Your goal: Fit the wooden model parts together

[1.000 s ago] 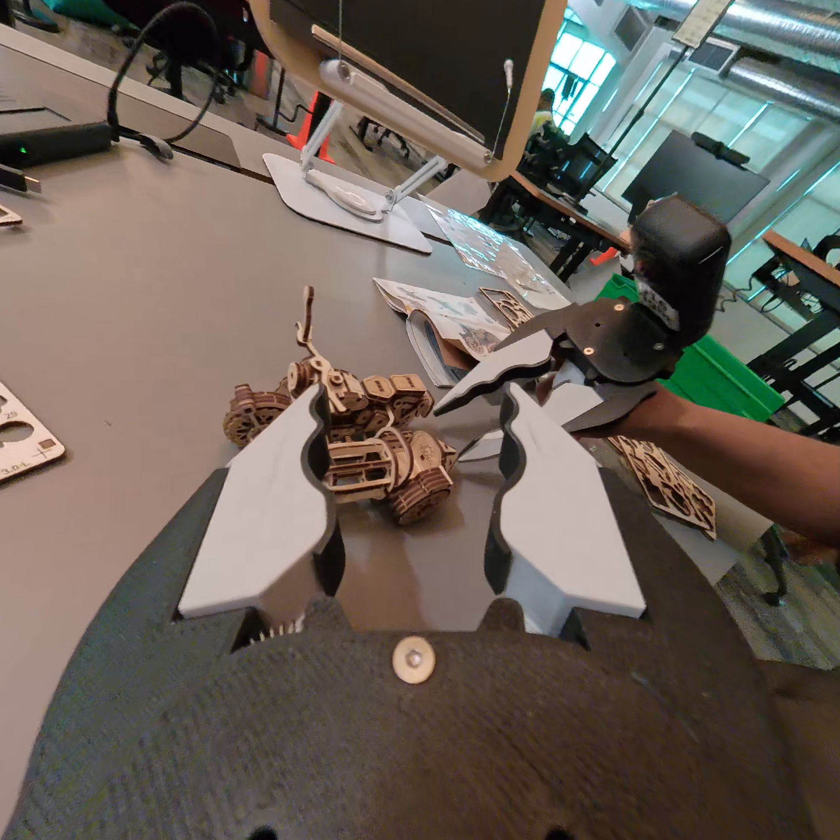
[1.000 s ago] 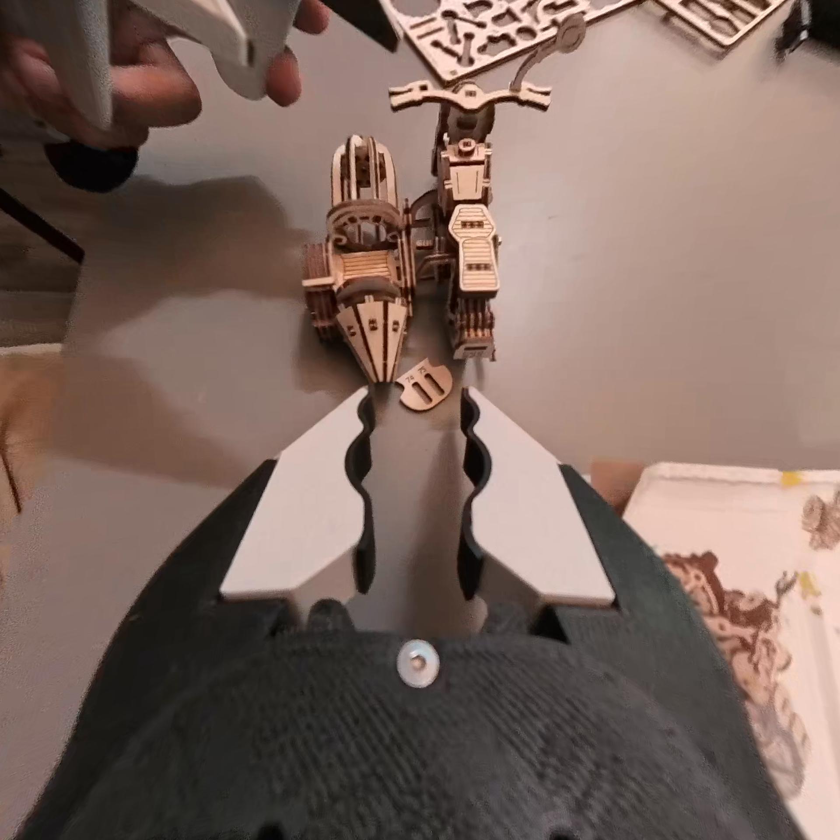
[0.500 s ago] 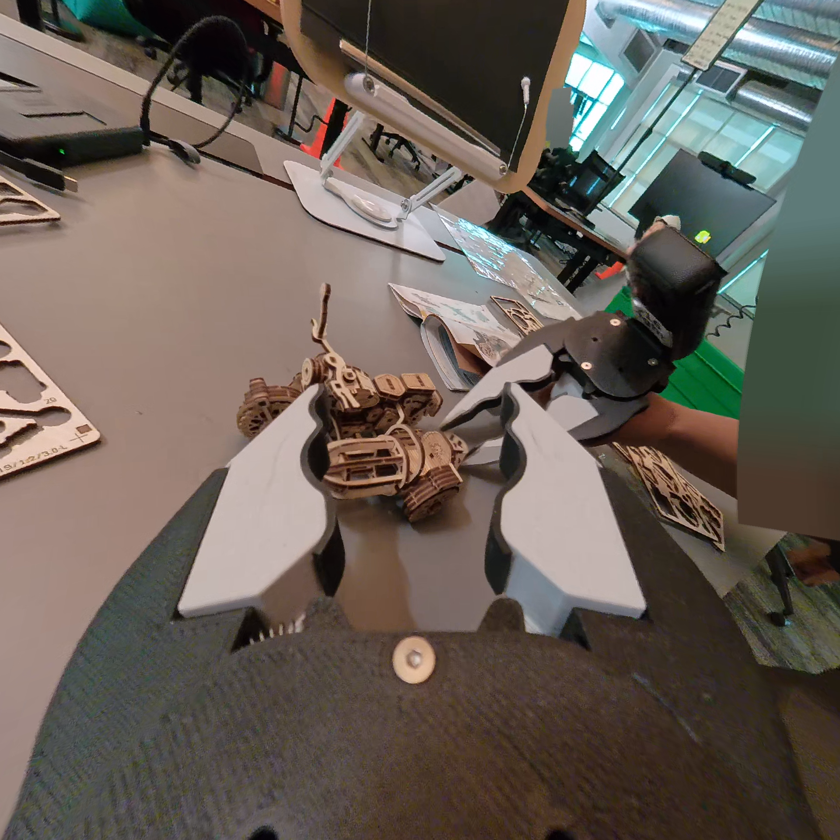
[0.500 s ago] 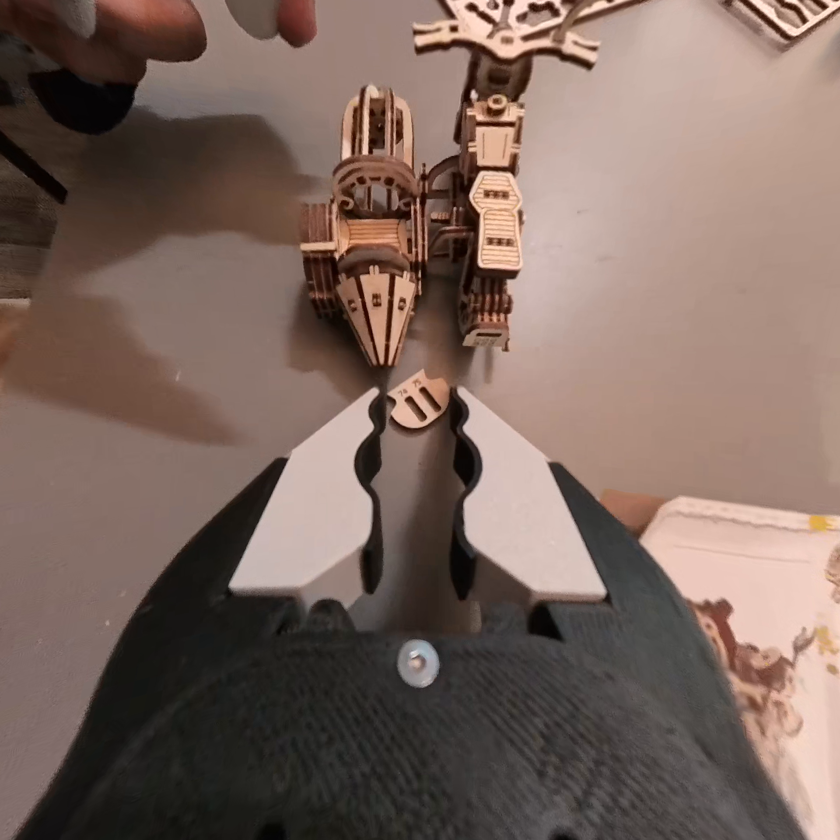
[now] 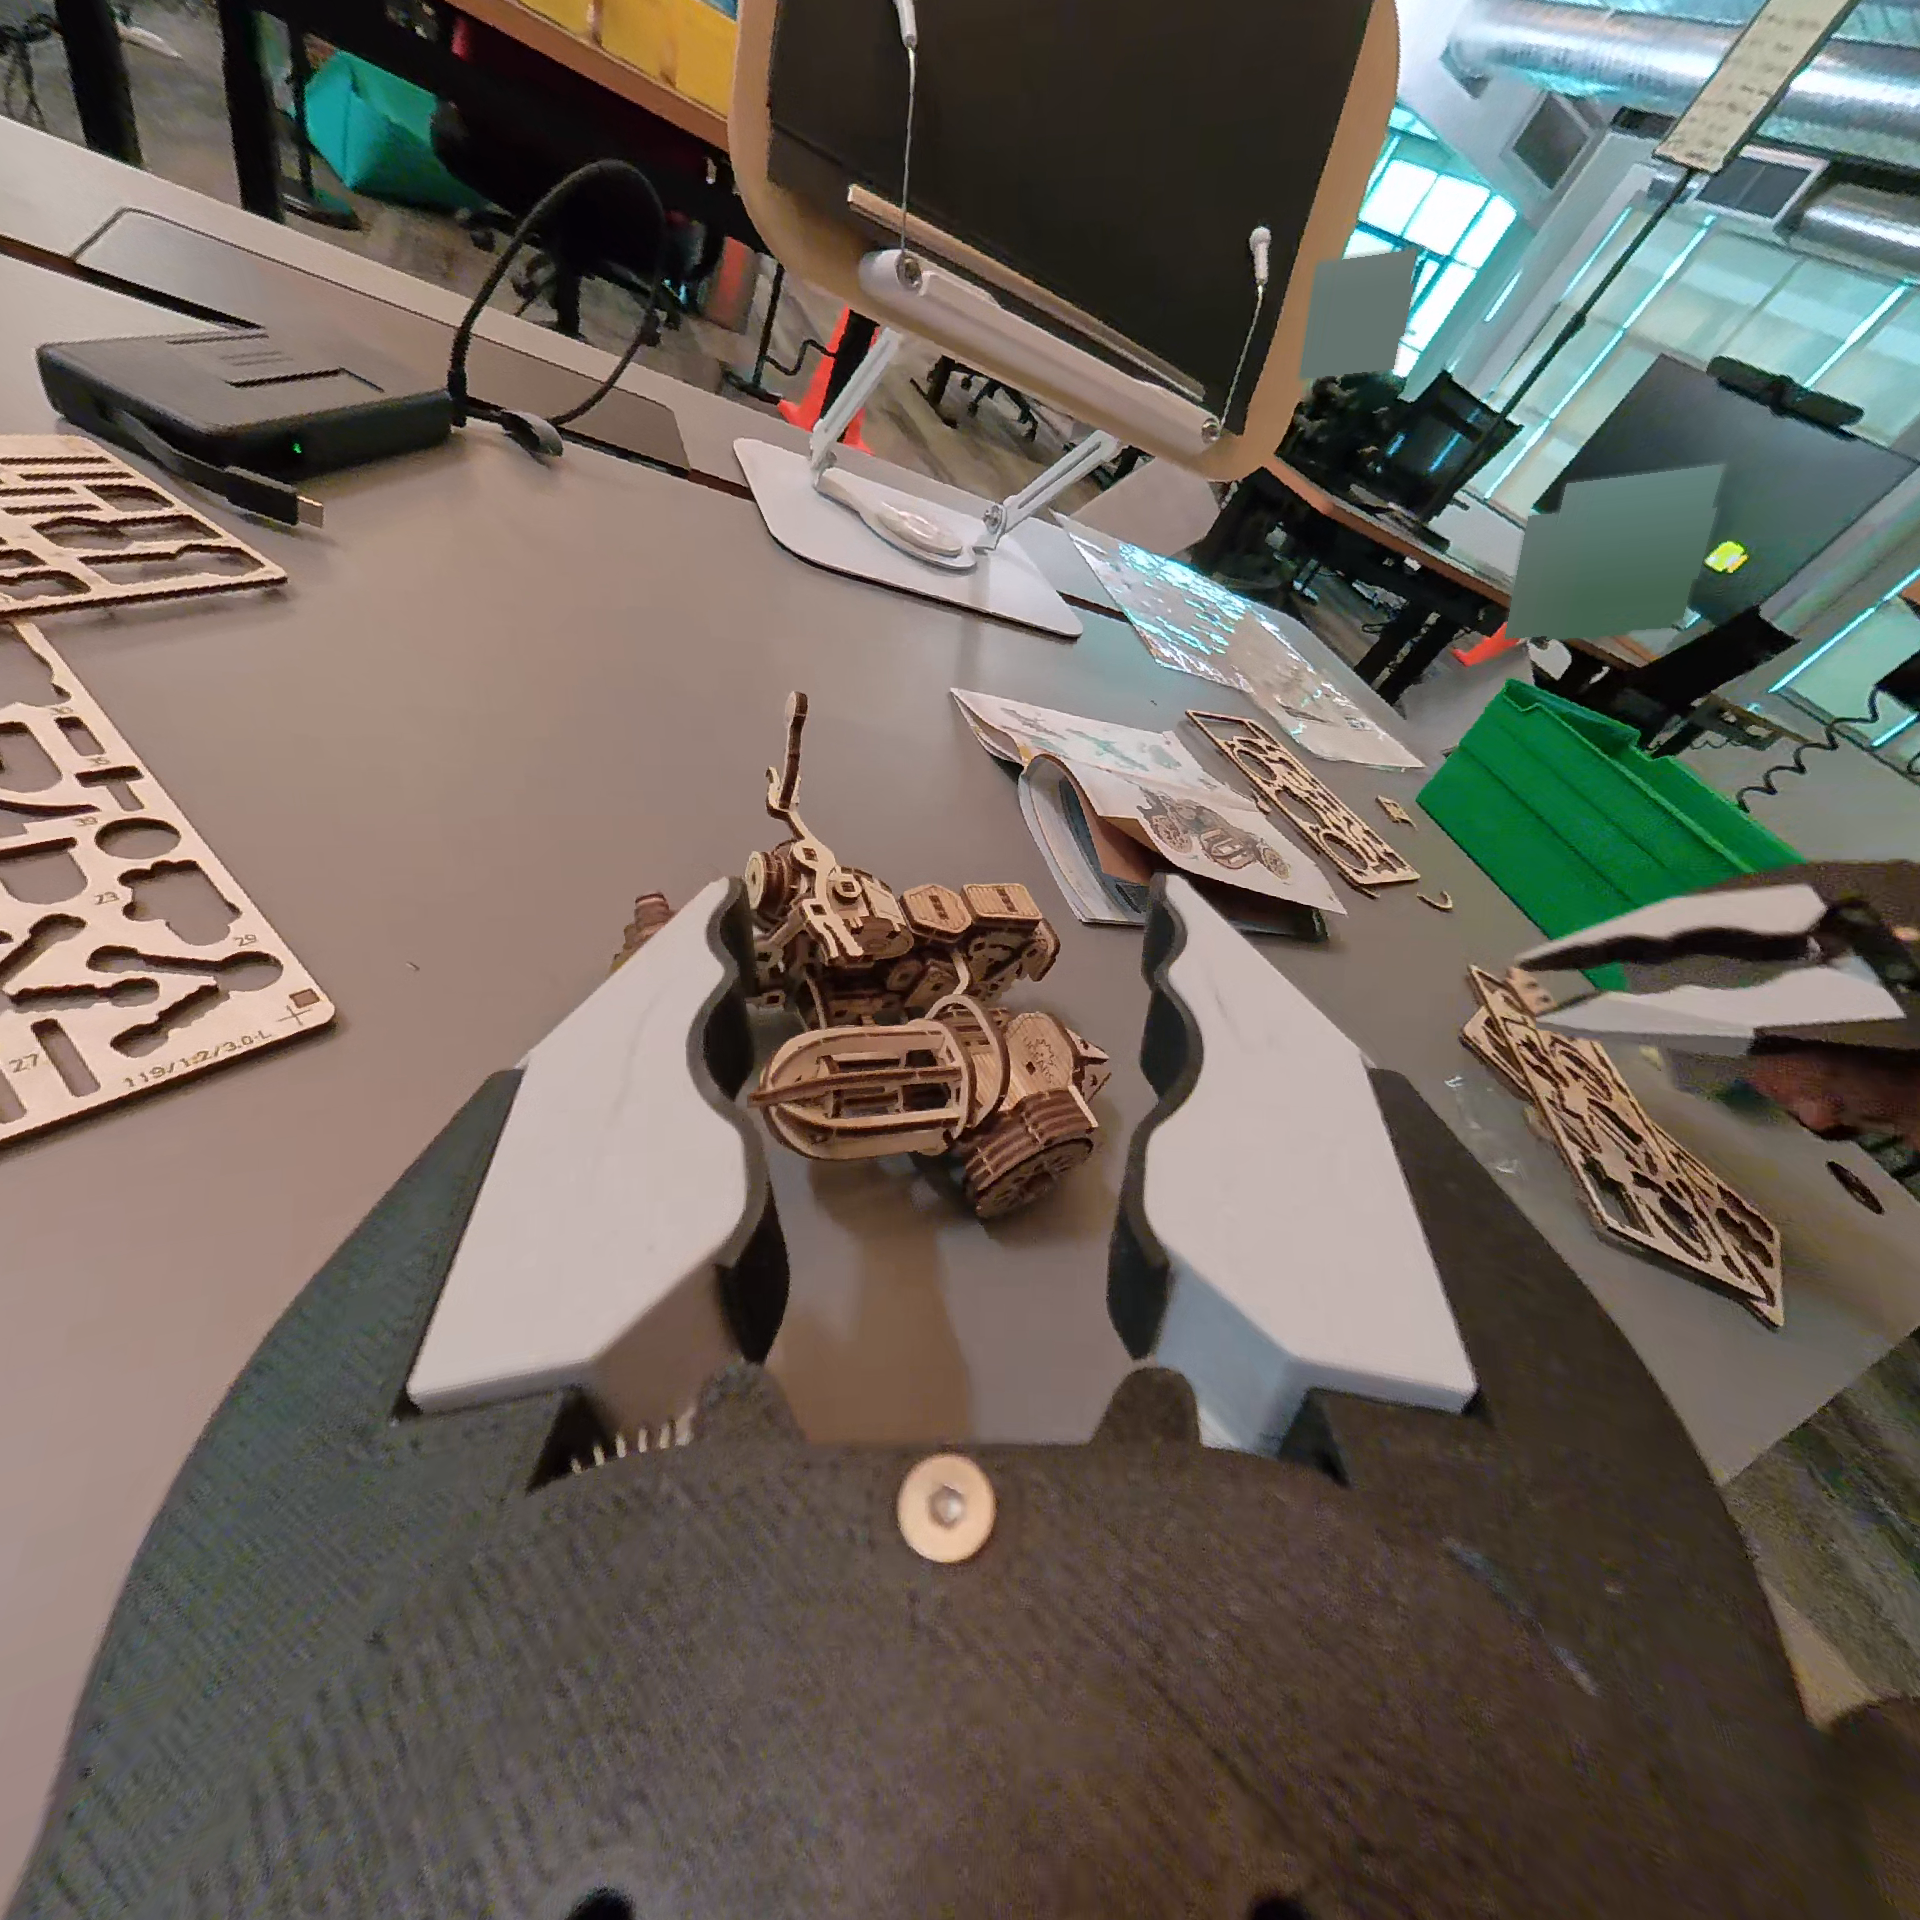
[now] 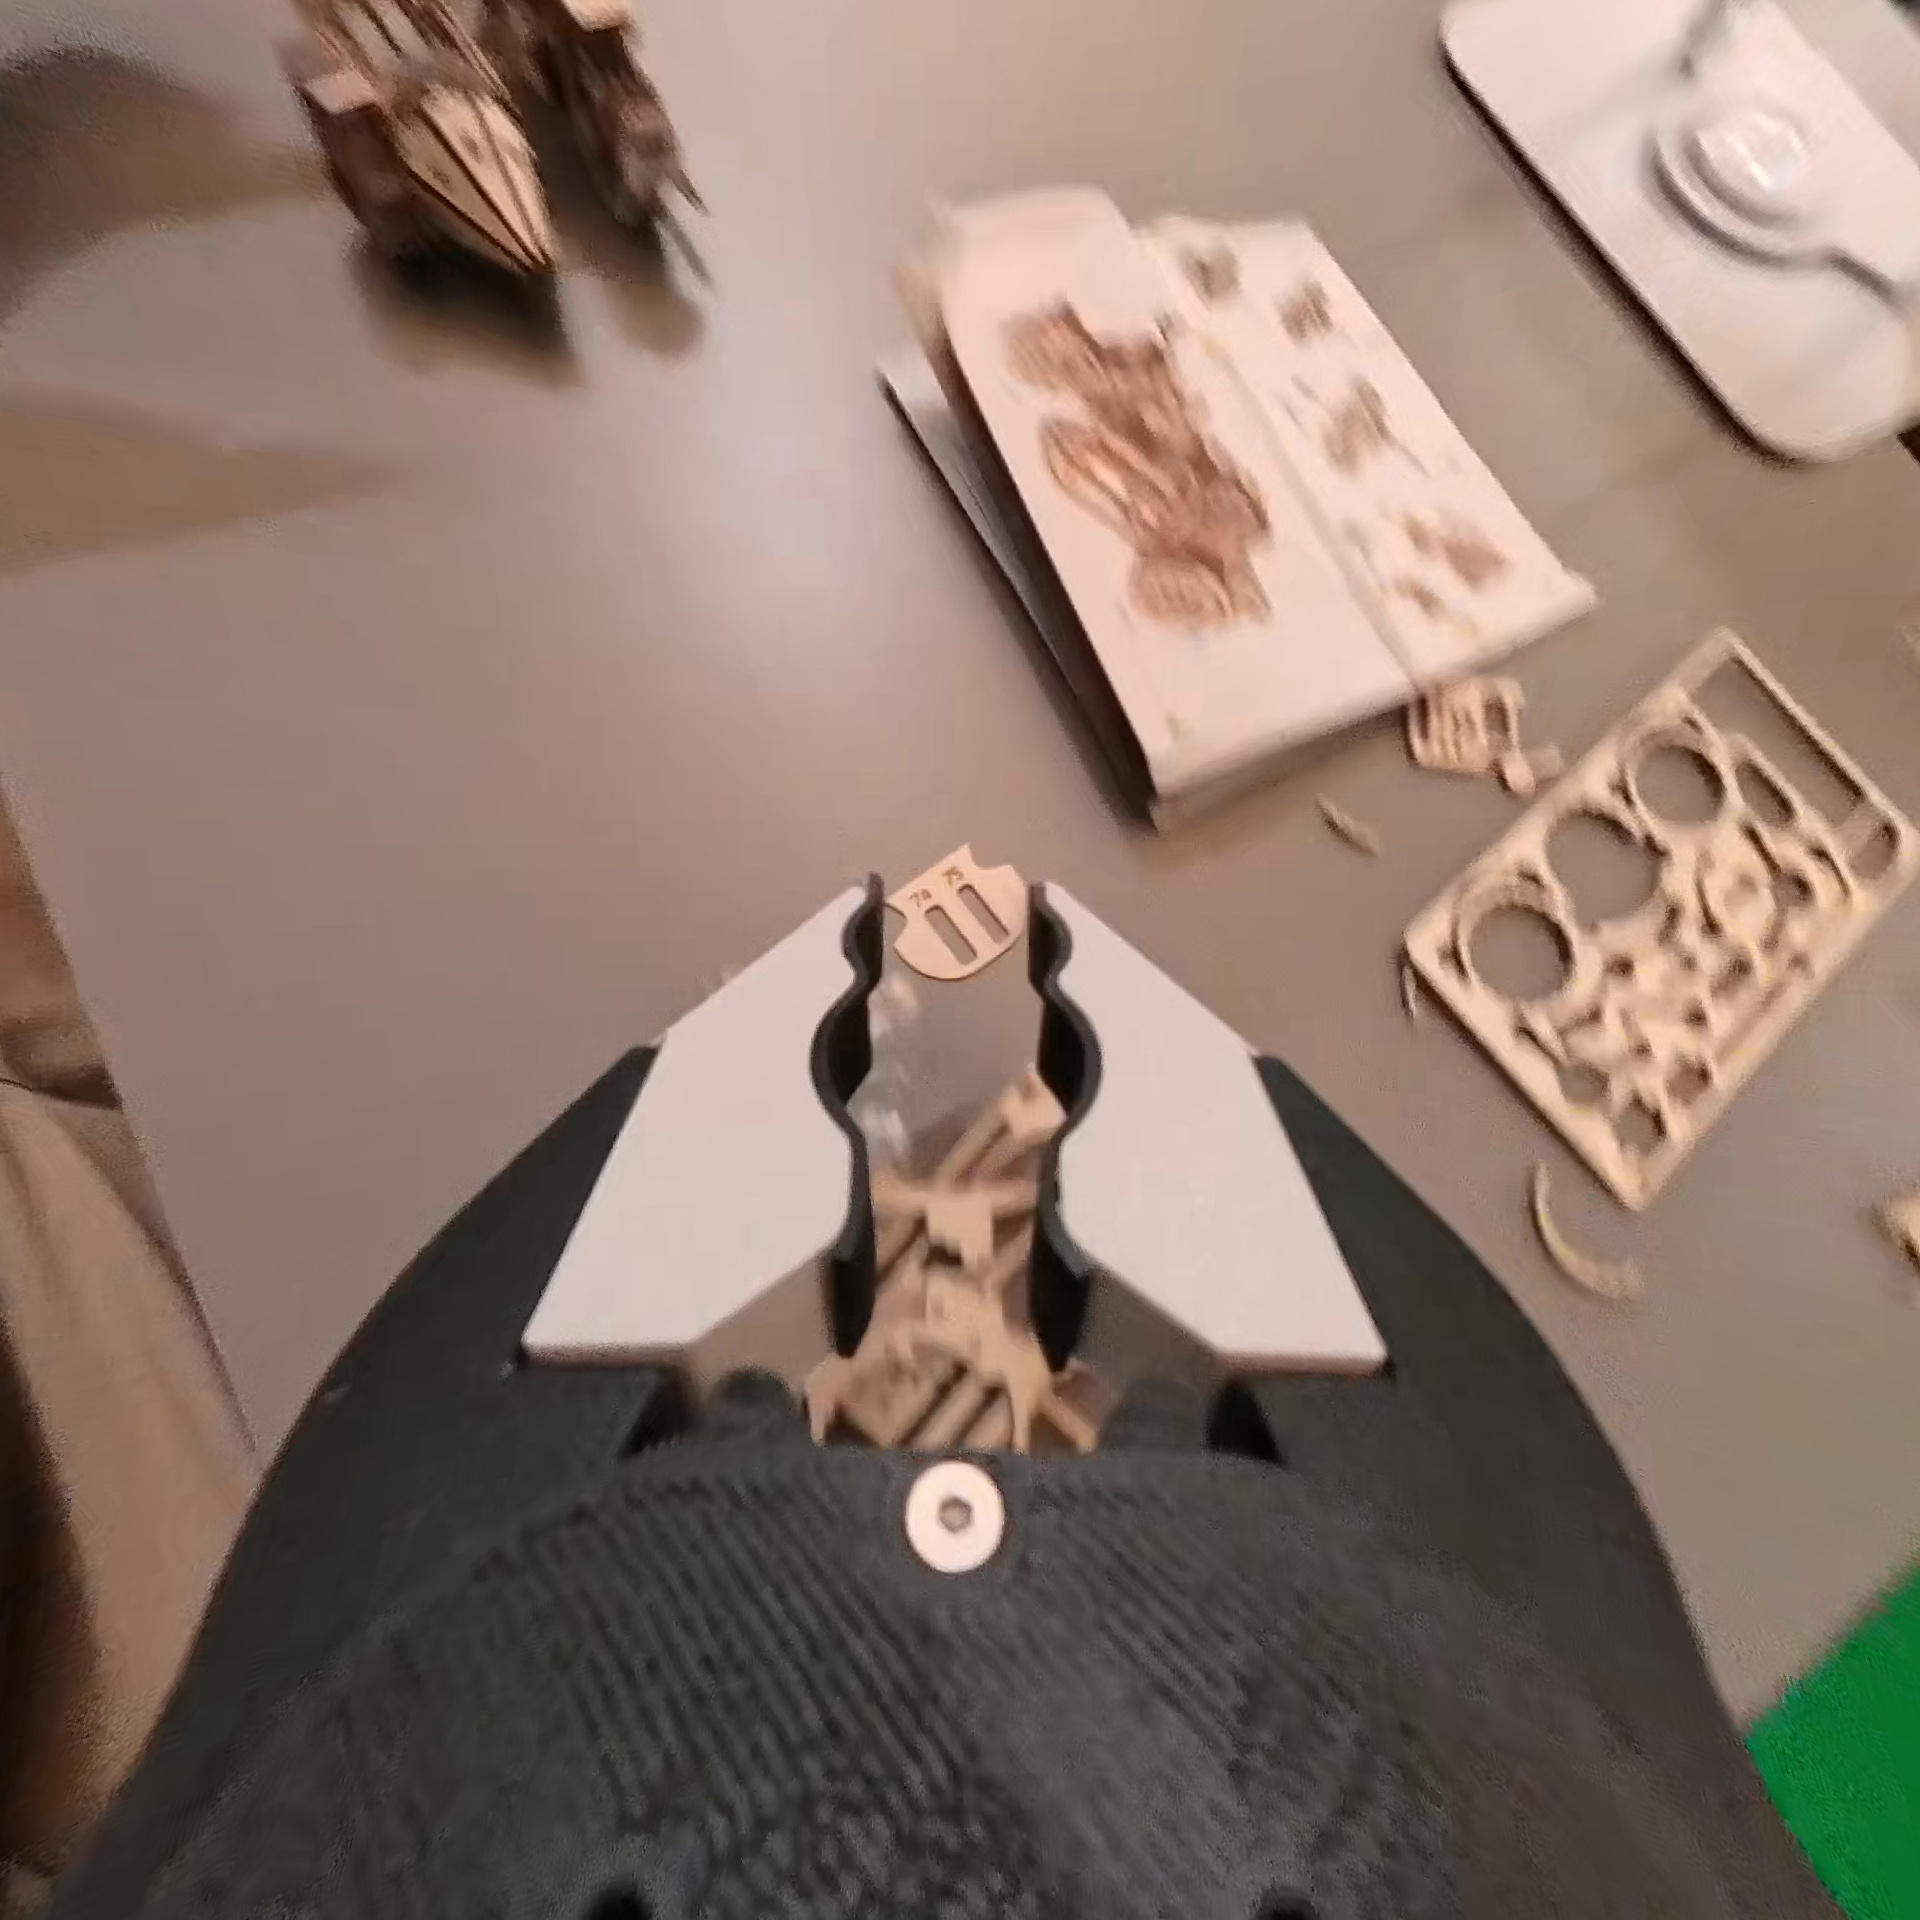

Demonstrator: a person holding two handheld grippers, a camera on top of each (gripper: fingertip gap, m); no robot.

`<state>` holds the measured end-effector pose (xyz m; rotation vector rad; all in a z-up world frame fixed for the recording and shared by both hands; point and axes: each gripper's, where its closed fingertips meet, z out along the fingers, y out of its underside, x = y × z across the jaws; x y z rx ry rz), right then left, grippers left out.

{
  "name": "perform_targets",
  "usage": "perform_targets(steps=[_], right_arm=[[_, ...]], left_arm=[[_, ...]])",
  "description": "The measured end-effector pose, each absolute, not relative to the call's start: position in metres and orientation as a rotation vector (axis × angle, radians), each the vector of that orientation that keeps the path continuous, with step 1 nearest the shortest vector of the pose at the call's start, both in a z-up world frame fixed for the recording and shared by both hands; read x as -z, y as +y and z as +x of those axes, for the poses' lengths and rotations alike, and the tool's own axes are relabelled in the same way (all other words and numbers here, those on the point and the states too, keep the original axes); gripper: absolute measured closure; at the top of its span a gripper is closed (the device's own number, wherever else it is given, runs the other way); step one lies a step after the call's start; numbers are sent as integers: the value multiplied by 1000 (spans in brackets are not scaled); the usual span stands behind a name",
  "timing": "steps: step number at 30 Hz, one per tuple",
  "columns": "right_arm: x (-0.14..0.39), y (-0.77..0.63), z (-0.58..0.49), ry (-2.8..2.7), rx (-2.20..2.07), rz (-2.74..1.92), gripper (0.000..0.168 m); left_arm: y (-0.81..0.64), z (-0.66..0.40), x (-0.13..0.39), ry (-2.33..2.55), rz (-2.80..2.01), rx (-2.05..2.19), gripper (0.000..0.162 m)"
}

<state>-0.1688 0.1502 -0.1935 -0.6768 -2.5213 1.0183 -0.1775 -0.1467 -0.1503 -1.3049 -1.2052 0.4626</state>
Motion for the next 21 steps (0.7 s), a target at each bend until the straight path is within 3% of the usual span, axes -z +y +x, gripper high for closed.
perform_targets(steps=[6, 8, 13, 21], right_arm=[[220, 212, -152, -2430, -1004, -948, 142], [212, 209, -150, -2411, -1053, -943, 129], [170, 148, -157, -2350, -1116, -624, 125], [195, 0, -161, -2477, -1124, -229, 133]], left_arm=[[-154, -178, 153, -1221, -1332, -543, 87], [-156, -178, 153, -1225, -1341, -564, 87], [-149, -172, 154, -1202, -1391, -591, 87], [-135, -171, 177, -1170, -1608, -665, 87]])
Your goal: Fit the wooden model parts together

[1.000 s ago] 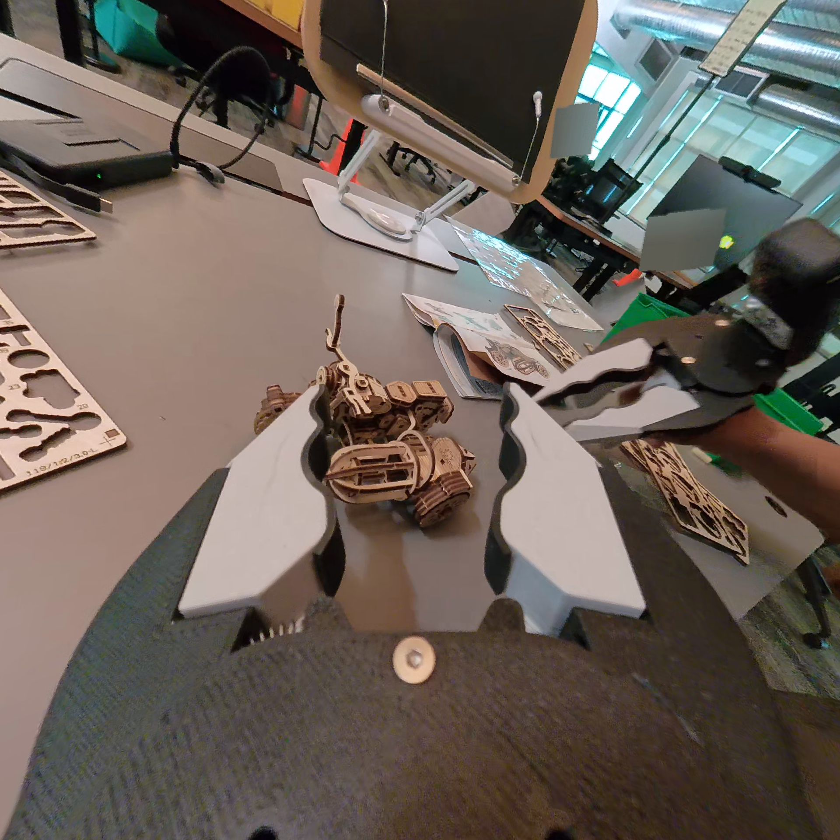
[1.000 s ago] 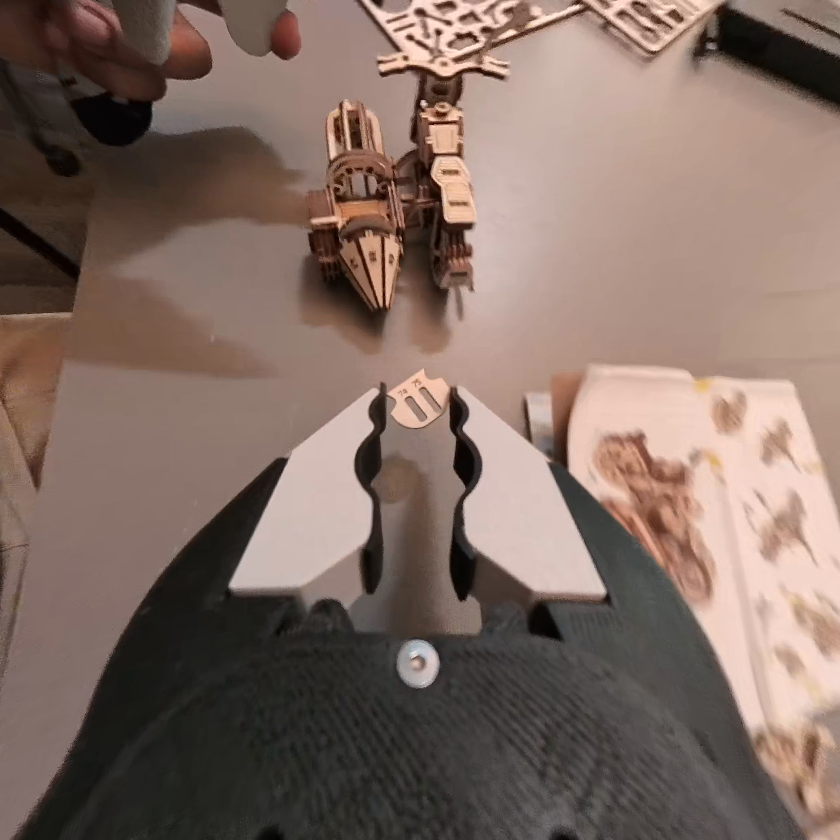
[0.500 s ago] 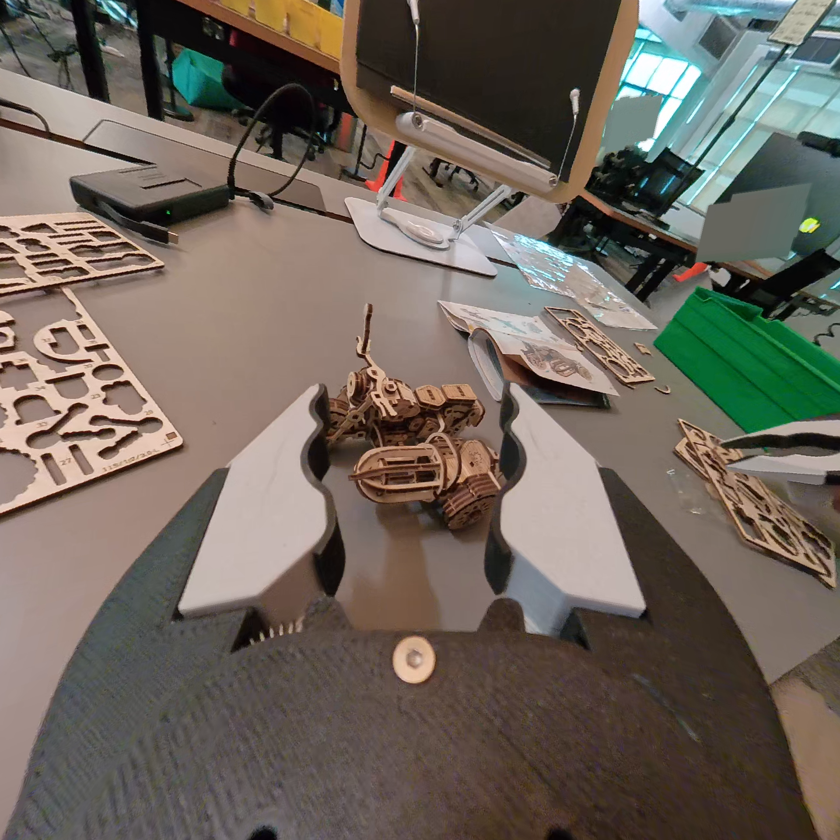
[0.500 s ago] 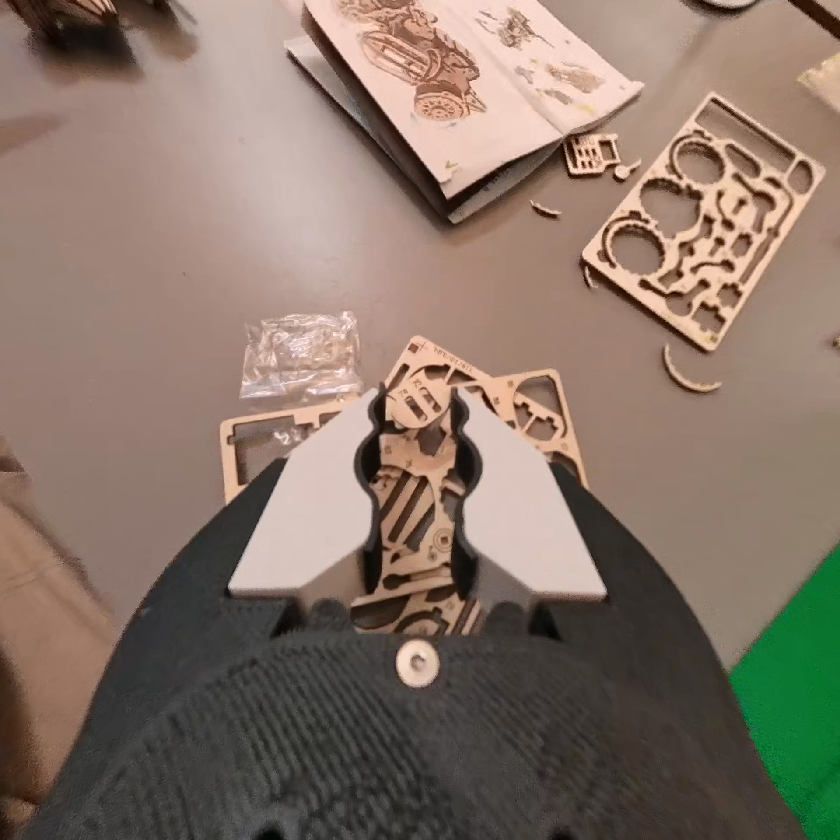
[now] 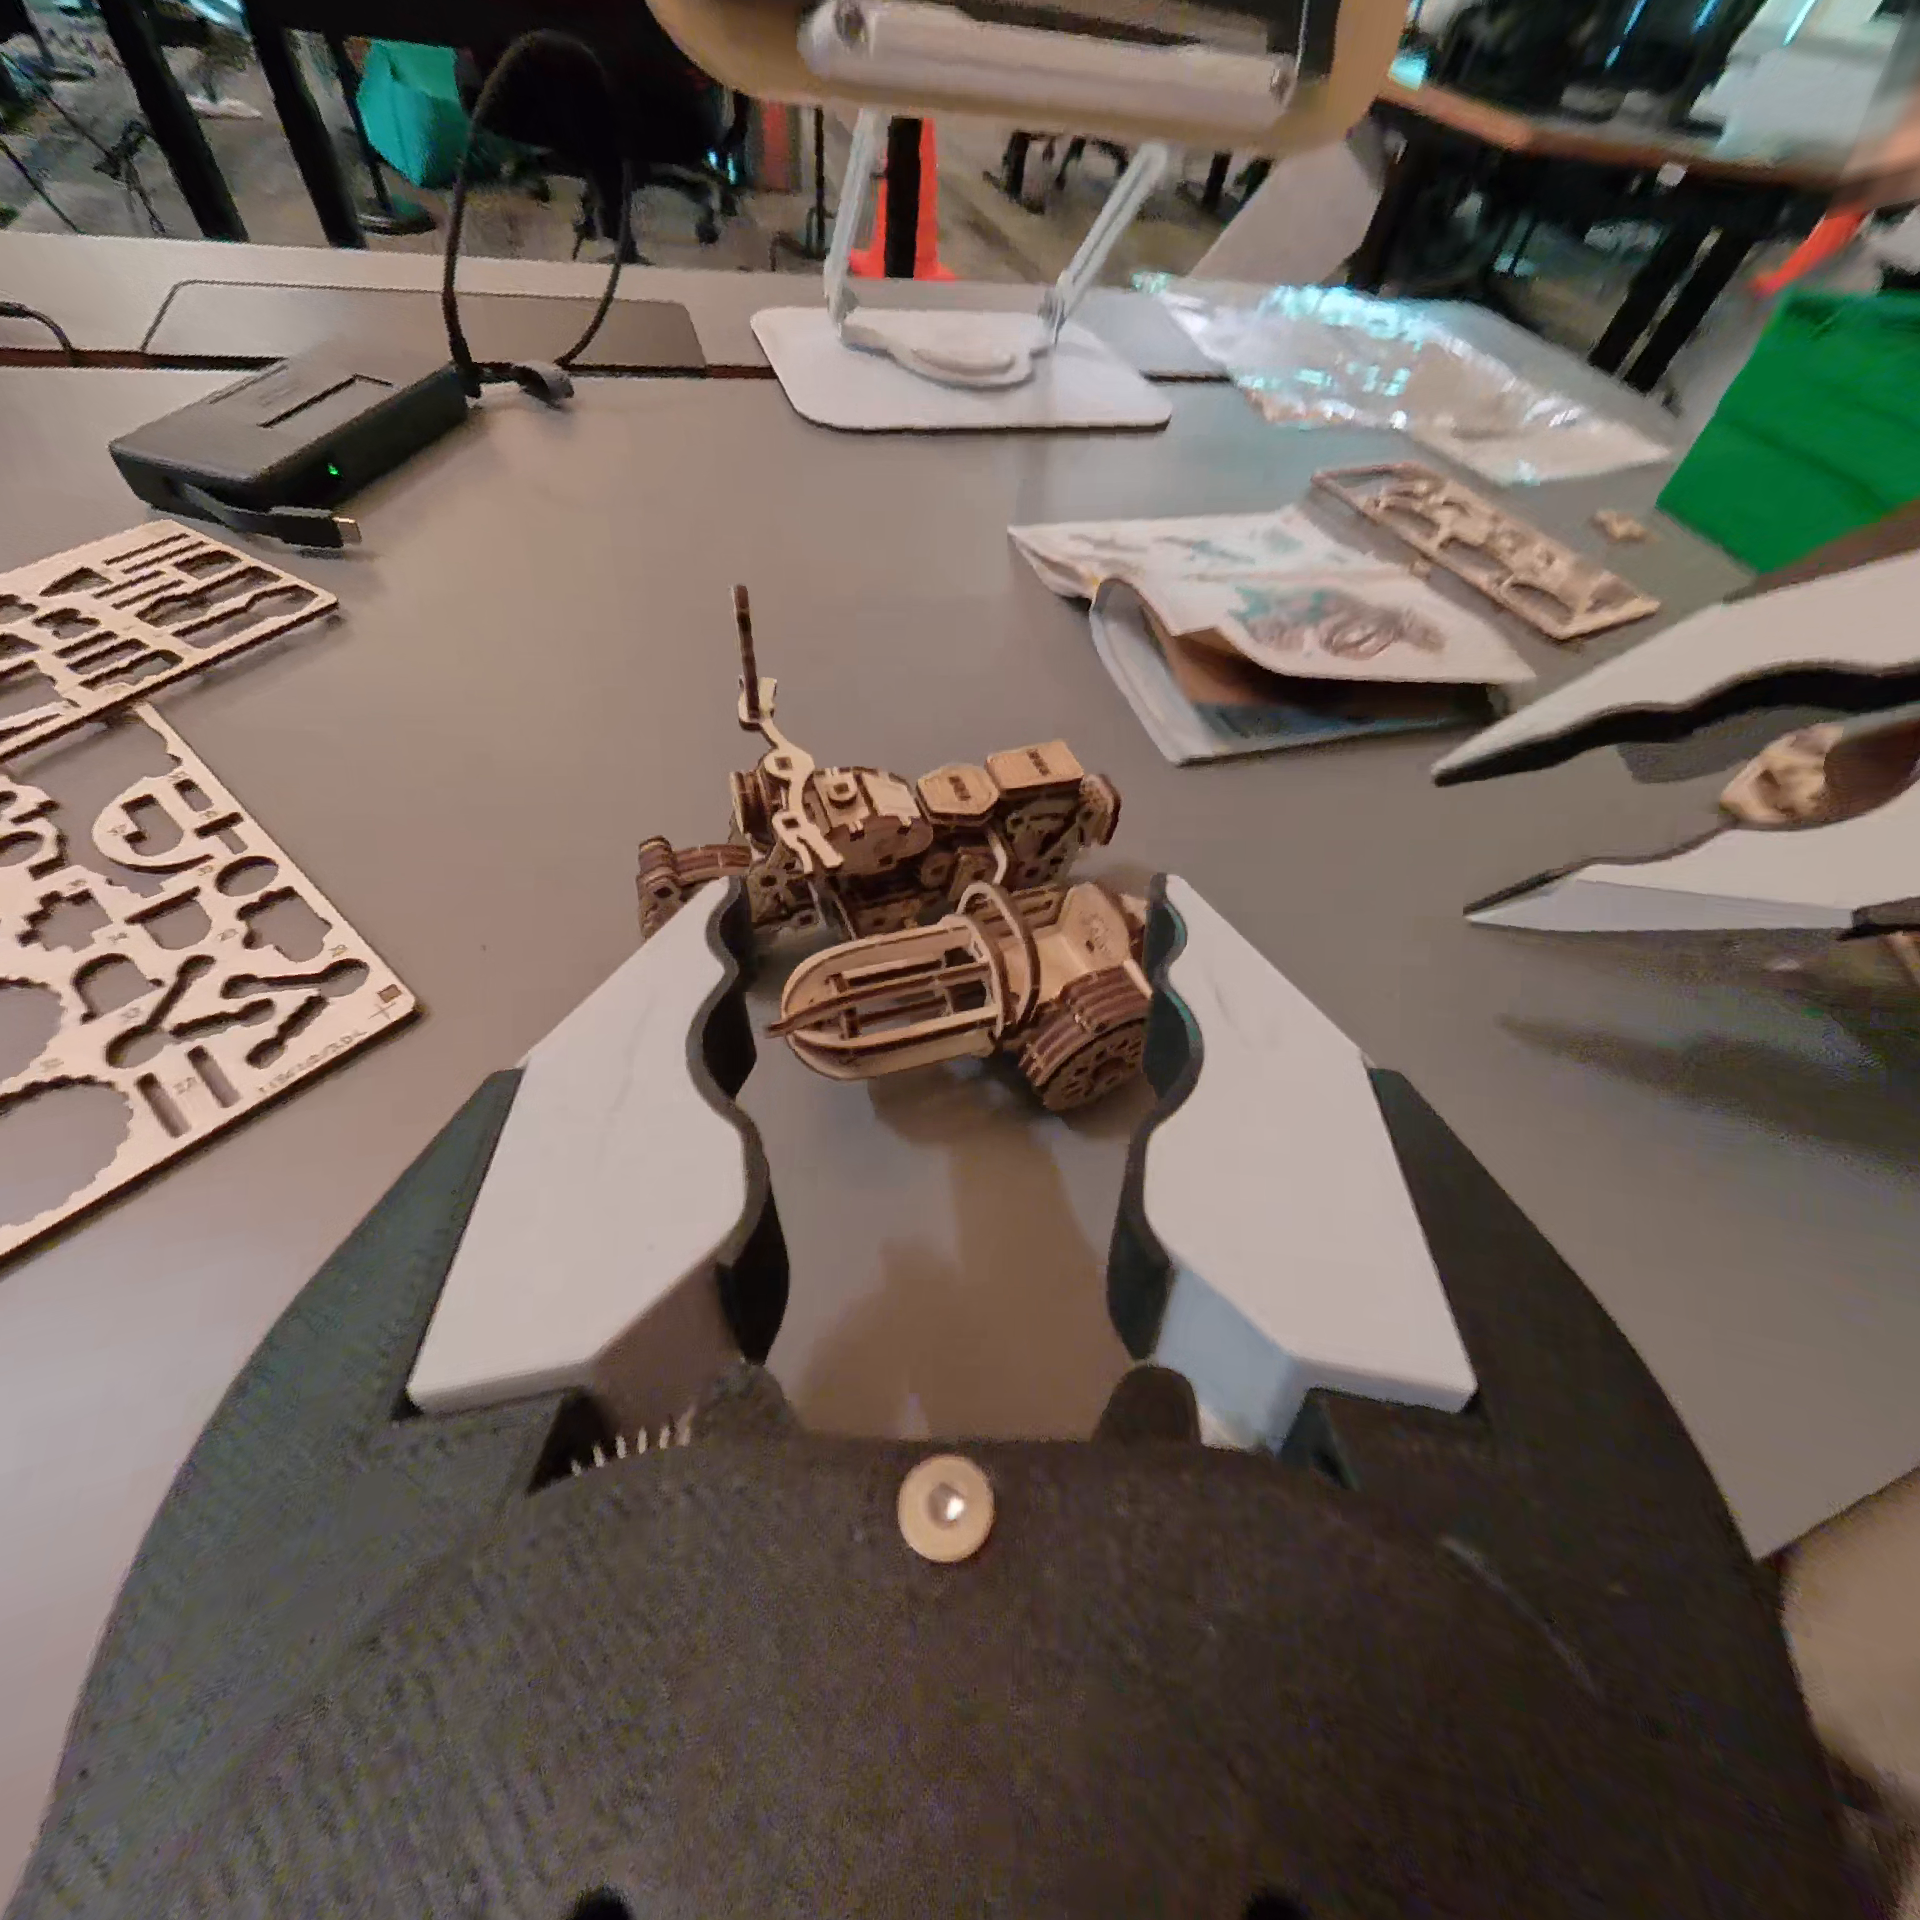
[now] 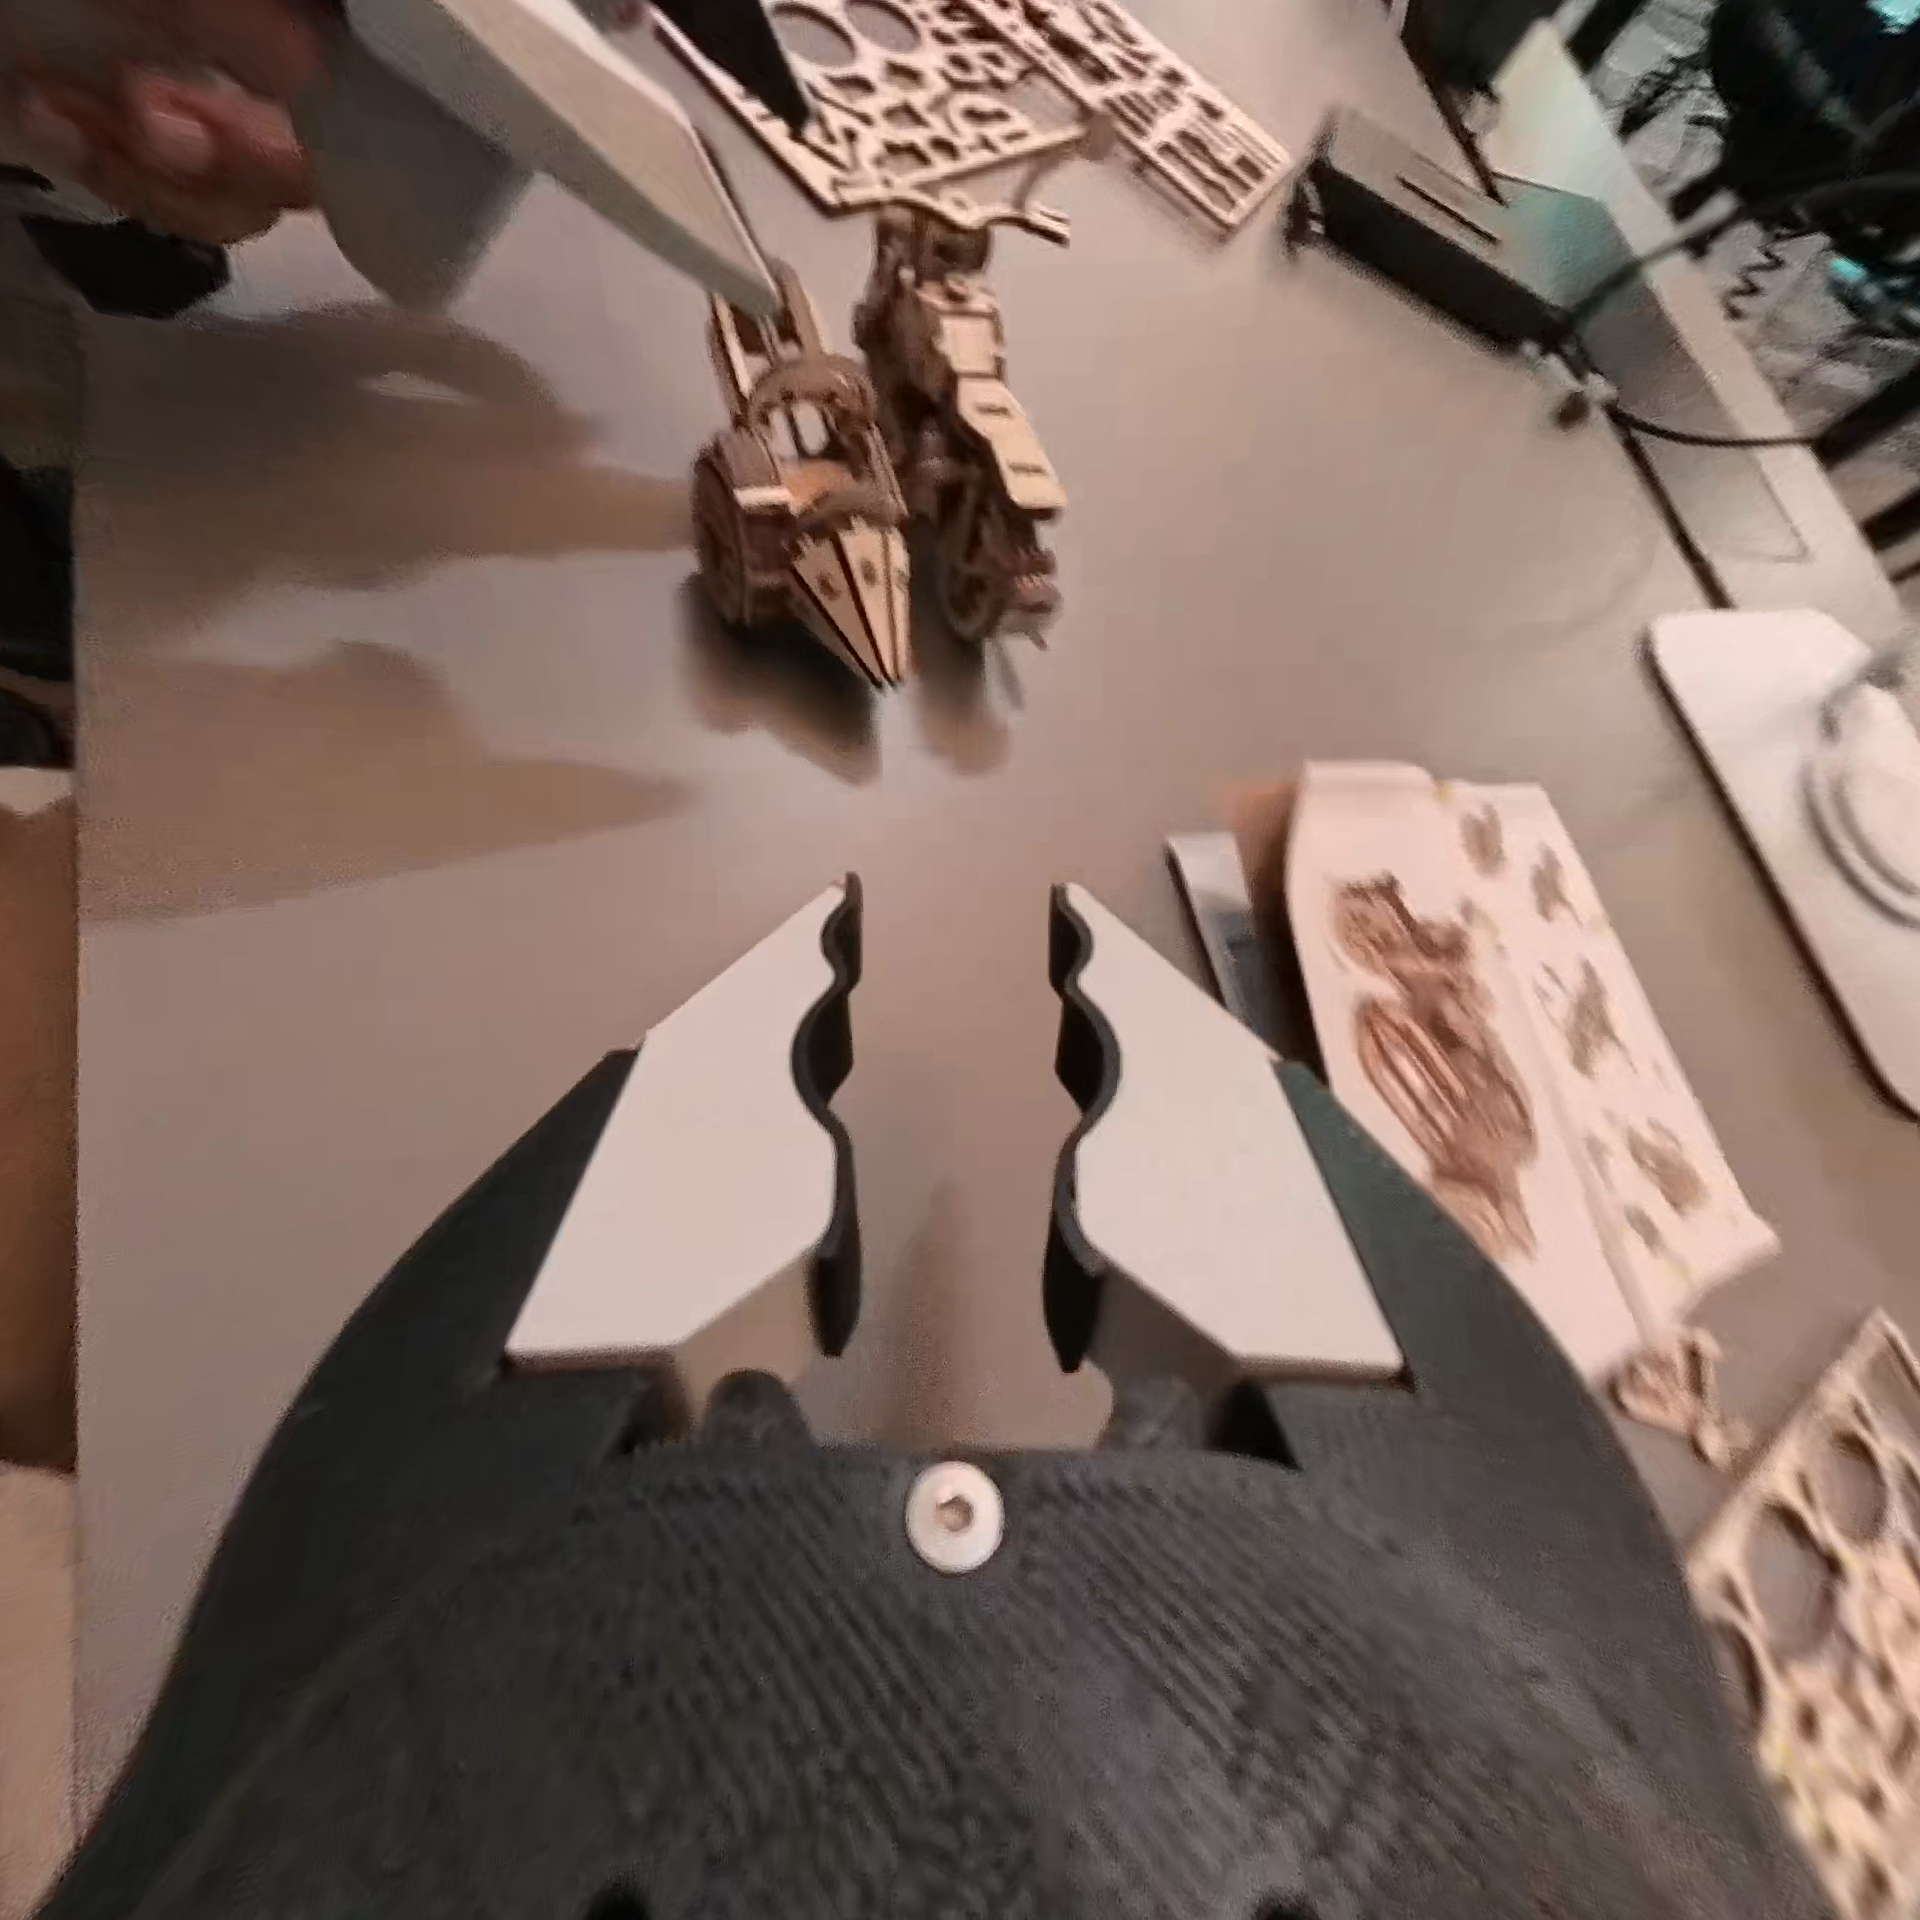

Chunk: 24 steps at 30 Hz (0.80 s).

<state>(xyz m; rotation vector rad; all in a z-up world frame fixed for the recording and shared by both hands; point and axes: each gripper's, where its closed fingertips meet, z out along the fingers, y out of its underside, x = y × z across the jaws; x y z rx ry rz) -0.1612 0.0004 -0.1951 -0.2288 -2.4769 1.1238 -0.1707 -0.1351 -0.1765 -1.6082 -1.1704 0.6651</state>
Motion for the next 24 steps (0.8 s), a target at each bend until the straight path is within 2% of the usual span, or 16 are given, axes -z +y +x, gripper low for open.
perform_targets(steps=[13, 18, 24], right_arm=[[228, -70, -169, -2663, -1210, -190, 137], [230, -73, -170, -2672, -1187, -176, 143], [231, -72, -173, -2665, -1174, -194, 150]], left_arm=[[-136, -174, 198, -1230, -1688, -592, 89], [-134, -172, 205, -1263, -1699, -531, 96], [-132, -172, 206, -1261, -1718, -550, 96]])
